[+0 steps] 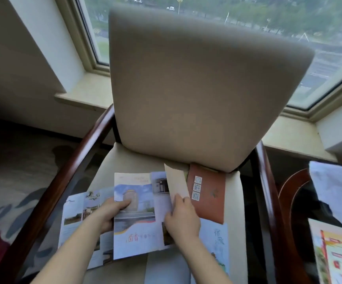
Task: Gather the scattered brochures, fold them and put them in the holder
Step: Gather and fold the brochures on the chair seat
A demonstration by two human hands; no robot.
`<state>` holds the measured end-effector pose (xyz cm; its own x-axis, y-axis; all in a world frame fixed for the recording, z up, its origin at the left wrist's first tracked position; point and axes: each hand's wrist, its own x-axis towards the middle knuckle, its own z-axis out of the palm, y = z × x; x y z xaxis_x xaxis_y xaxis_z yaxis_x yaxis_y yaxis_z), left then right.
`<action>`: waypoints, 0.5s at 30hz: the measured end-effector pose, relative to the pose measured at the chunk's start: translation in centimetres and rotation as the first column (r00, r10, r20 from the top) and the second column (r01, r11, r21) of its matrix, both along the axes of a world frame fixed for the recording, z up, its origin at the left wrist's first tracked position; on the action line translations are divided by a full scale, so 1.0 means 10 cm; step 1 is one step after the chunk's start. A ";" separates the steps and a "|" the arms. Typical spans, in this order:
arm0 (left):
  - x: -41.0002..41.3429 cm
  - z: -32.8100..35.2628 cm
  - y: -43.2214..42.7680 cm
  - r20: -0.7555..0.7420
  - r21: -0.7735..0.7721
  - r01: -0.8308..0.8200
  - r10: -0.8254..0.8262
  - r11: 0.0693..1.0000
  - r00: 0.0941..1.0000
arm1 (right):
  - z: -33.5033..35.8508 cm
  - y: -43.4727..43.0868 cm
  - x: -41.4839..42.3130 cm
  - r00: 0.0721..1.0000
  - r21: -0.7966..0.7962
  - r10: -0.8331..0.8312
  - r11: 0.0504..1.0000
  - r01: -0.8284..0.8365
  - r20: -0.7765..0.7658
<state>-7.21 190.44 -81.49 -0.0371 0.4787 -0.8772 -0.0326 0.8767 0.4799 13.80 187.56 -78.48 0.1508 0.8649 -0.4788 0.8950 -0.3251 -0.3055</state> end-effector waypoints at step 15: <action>0.86 -0.47 -0.55 -0.863 -0.069 0.717 -0.401 0.694 0.306 | -0.50 -0.08 0.03 0.965 0.073 -0.149 0.988 0.137 0.215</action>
<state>1.41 184.90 -86.20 -0.2182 0.8714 -0.4393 0.9191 0.3348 0.2078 14.10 186.81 -83.44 0.3707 0.8516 -0.3707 0.8875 -0.4424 -0.1290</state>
